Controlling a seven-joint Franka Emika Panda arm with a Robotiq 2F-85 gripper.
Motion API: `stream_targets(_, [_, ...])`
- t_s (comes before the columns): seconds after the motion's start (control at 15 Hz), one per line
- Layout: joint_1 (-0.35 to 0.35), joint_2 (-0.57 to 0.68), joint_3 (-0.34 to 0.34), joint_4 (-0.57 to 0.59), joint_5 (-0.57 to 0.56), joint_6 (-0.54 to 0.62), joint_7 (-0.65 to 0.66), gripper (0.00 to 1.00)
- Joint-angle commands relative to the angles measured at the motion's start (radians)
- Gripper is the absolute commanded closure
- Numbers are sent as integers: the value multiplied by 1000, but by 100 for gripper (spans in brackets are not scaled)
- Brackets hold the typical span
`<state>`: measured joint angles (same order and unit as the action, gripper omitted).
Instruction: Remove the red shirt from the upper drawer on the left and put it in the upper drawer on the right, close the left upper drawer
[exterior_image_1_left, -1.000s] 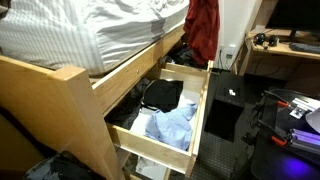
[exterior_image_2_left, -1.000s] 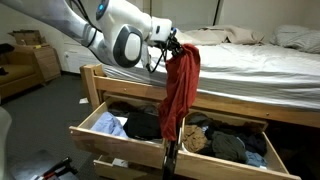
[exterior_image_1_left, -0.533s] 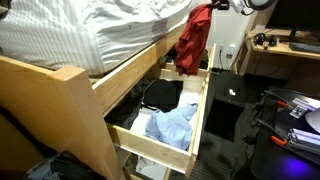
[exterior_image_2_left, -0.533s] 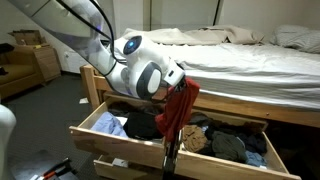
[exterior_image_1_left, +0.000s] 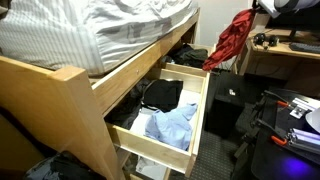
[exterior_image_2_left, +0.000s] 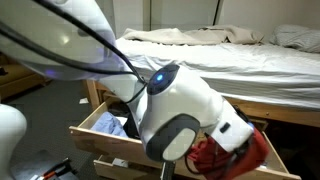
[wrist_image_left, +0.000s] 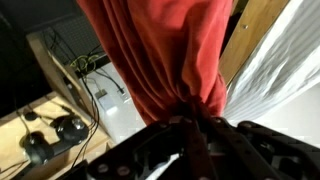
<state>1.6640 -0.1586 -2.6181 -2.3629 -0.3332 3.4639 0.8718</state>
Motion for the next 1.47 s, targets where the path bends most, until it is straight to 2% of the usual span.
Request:
stream_targets(0.0, [-61,-144,-2,205,40,2,-211,98])
stream_targets(0.13, [-56,-209,-5,292,88,-3,-330,98])
stream_targets(0.2, [-43,-259,-4,330,64,-7,-350,98])
stream_targets(0.27, [-62,-334,39,358,-35,-11,-357,98])
stream_targets(0.33, [-63,-369,62,348,-64,-31,-354,98])
stream_targets(0.53, [-19,-459,95,400,-142,-165,-382,98])
stream_targets(0.67, [3,-481,129,436,-168,-309,-403,98])
stream_targets(0.73, [35,-465,120,453,-167,-383,-410,98])
stream_targets(1.0, [257,-361,-34,559,-216,-599,-322,98])
stream_targets(1.07, [312,-351,-76,595,-254,-638,-291,98])
stream_targets(1.13, [249,-351,7,632,-405,-715,-202,98])
stream_targets(1.2, [289,-350,-7,666,-472,-761,-161,98])
stream_targets(1.4, [332,-358,14,757,-727,-881,-32,98])
